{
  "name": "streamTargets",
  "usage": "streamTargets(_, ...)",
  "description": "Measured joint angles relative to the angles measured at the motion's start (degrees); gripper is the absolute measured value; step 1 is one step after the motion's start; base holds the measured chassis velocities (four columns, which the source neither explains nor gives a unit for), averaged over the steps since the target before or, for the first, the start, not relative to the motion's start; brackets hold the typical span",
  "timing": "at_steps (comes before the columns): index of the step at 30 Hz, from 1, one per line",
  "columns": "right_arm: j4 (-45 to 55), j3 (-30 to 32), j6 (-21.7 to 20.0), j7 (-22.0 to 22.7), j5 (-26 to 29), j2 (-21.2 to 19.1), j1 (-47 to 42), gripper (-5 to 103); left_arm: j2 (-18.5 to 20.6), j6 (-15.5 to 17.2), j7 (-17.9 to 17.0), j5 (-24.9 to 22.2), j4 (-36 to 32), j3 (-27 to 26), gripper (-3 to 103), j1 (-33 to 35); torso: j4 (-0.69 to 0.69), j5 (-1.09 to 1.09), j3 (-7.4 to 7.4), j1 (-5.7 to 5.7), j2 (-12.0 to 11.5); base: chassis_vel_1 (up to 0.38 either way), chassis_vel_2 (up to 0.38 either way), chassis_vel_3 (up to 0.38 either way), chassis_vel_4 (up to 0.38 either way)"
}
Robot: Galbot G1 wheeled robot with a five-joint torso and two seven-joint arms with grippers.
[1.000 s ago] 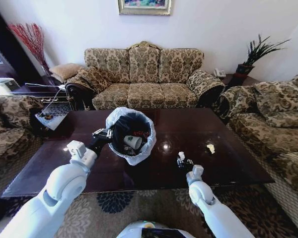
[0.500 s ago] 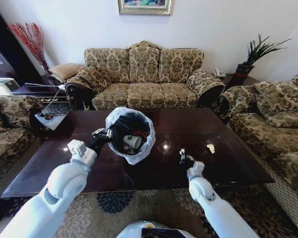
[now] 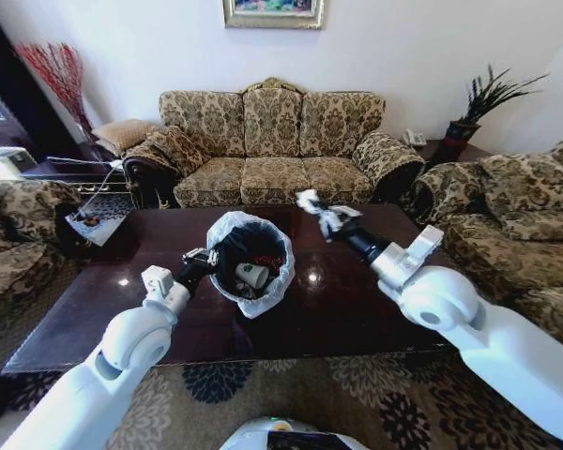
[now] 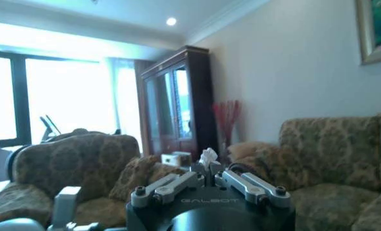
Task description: Move to the front of the table and place the trash on the table into the trash bin.
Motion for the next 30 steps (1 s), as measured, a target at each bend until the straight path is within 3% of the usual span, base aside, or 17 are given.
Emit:
streamTargets(3,-0.5,-4.4,-2.0,-1.3,-1.8,0.7,1.0,0,0.1,0.2,0.0,-0.4,0.0,0.1,3,-0.2,-0.01,0.01,0.0,0.0,0.0,0.0,0.0,0.0,0.0)
streamTargets(5,-1.0,-5.5,-2.1,-1.9,-2.8,0.9,1.0,5,0.1,0.3,0.0,-0.5,0.0,0.1,3,-0.2,-0.02,0.01,0.0,0.0,0.0,0.0,0.0,0.0,0.0)
streamTargets(8,-3.0,-7.5,-2.2,-2.4,-5.3,1.9,1.0,21,0.3,0.5,0.0,-1.1,0.0,-0.2,3,-0.5,-0.04,0.01,0.0,0.0,0.0,0.0,0.0,0.0,0.0)
streamTargets(11,-3.6,-7.7,-2.2,-2.4,-5.7,2.3,1.0,26,0.3,0.5,0.0,-1.2,-0.1,-0.2,3,-0.5,-0.03,0.01,0.0,0.0,0.0,0.0,0.0,0.0,0.0)
streamTargets(20,-6.8,-7.7,-1.8,-1.3,-7.8,4.0,-0.1,65,-0.4,0.5,-0.1,-1.1,0.0,-0.5,3,-0.5,-0.03,0.0,0.0,0.0,0.0,0.0,0.0,0.0,0.0)
streamTargets(22,-6.9,-7.2,-1.3,-0.6,-7.8,4.0,-0.3,65,-0.4,0.5,-0.1,-1.1,0.0,-0.6,3,-0.6,-0.02,0.0,0.0,0.0,0.0,0.0,0.0,0.0,0.0)
streamTargets(23,-6.9,-6.7,-0.8,0.3,-7.9,4.0,-0.5,70,-0.5,0.5,-0.2,-1.1,0.0,-0.7,3,-0.6,-0.02,0.0,0.0,0.0,0.0,0.0,0.0,0.0,0.0)
streamTargets(25,-7.2,-3.8,1.4,7.7,-7.9,3.1,-2.3,81,-0.5,0.4,-0.4,-1.1,0.0,-1.4,3,-0.4,-0.01,0.0,0.0,0.0,0.0,0.0,0.0,0.0,0.0)
streamTargets(26,-7.2,-3.8,1.4,7.7,-7.9,3.1,-2.3,81,-0.5,0.4,-0.4,-1.1,0.0,-1.4,3,-0.4,-0.01,0.0,0.0,0.0,0.0,0.0,0.0,0.0,0.0)
streamTargets(27,-7.6,-2.0,1.2,12.5,-8.7,2.3,-3.6,86,-0.5,0.4,-0.6,-1.1,0.0,-1.9,3,-0.3,-0.03,0.0,0.01,0.0,0.0,0.0,0.0,0.0,0.0)
streamTargets(30,-10.5,3.8,-2.0,20.3,-11.6,2.0,-8.3,99,-1.0,0.0,-1.7,-1.0,-1.0,-3.7,3,1.2,-0.01,0.02,0.0,0.0,0.0,0.0,0.0,0.0,0.0)
